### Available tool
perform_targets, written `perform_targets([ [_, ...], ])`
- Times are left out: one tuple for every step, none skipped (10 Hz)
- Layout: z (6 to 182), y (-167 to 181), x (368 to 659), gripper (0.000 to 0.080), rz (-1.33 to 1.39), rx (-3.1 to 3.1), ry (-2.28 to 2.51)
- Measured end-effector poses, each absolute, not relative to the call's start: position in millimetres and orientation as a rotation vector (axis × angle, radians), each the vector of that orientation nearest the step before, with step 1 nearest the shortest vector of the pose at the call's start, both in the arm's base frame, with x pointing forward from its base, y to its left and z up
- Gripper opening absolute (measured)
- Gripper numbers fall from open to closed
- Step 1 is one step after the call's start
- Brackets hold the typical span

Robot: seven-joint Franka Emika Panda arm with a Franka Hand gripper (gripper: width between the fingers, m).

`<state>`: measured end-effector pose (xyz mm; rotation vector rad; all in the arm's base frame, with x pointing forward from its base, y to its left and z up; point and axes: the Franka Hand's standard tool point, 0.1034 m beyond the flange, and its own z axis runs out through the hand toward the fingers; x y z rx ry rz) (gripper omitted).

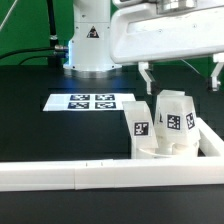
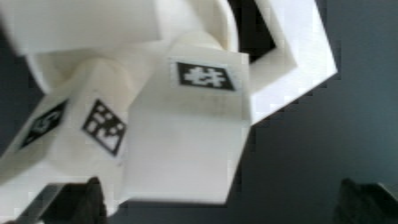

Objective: Assemble stool

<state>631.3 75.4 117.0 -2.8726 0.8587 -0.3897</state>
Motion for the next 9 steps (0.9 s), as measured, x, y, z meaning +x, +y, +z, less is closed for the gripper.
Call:
perform_targets([
  [114.8, 71.9, 627.8, 0.0648, -0.290, -2.879, 0.866],
  [115.3, 67.9, 621.3, 0.0648, -0.078, -2.875, 0.881],
  [119.7, 64.4, 623.1, 0.0648, 0.076, -2.856, 0.897],
  [122.3, 61.6, 624.5, 0.0648, 0.211, -2.827, 0.922],
  [121.8, 62.6, 629.7, 0.0648, 0.210, -2.817, 0.938],
  [120.7, 62.7, 629.8, 0.0648, 0.197, -2.825, 0.926],
  [120.5, 62.3, 630.4, 0.0648, 0.189, -2.849, 0.892],
  [120.9, 70.3, 633.6, 0.0648, 0.151, -2.913, 0.805],
  [121.8, 80.7, 636.4, 0.0648, 0.109, -2.978, 0.586],
])
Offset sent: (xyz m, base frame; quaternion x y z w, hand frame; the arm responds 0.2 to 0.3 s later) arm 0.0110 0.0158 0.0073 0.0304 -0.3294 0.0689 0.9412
